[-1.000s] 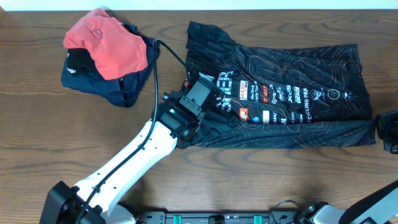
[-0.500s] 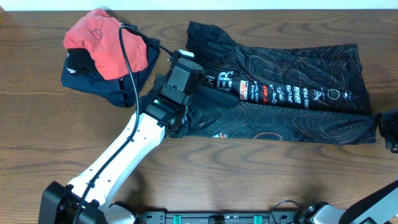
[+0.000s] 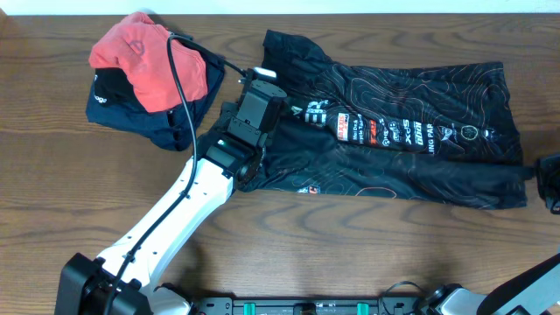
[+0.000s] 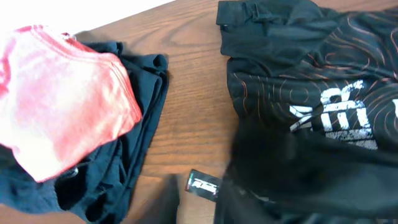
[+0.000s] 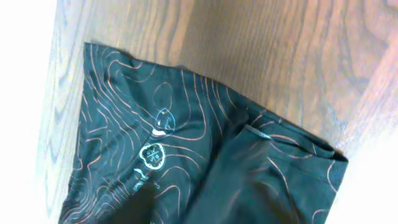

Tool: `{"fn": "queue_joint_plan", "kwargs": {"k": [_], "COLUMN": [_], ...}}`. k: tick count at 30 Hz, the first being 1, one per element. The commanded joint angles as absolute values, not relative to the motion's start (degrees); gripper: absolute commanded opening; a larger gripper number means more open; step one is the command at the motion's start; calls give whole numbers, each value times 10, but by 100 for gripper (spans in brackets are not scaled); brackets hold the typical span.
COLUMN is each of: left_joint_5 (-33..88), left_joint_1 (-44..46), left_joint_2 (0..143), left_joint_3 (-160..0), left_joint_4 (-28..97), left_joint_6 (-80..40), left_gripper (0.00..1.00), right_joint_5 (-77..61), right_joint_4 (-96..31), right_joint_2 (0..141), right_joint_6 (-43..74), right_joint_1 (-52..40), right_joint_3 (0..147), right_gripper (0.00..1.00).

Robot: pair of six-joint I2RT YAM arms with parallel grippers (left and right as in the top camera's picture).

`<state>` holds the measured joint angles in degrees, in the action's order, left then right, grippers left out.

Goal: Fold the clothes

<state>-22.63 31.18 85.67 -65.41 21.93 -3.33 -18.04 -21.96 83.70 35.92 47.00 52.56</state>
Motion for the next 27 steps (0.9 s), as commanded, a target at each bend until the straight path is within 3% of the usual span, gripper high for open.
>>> {"fn": "queue_joint_plan", "kwargs": {"k": [1,3,9,13,17,27], "left_joint_5": [-230,-230,-219,-112,-28,-28], "left_joint_1": [308,304,286,285,285,285], "left_joint_2": [865,865,865,865,865,865], "left_joint_3": [-666,-666,-666,-665,-639,-511], "left_joint_4": [230,247,347,424,453,388], "left_joint_6": [-34,-34,-63,-69,-117,-165], "left_gripper": [56,70,76,83,87,88], "right_joint_5": [-188,-189,-182,-150,-131,-77], "right_joint_4": [-211,-212,-232,-276,-309,-333], "right_joint_2": [836,836,836,836,836,878], "right_joint_6": [336,330,316,316,316,316], "right_joint_1": [464,465,465,465,465,466], "right_joint_3": [532,532,532,532,522,484], "right_gripper": [72,76,78,73,71,66]}}
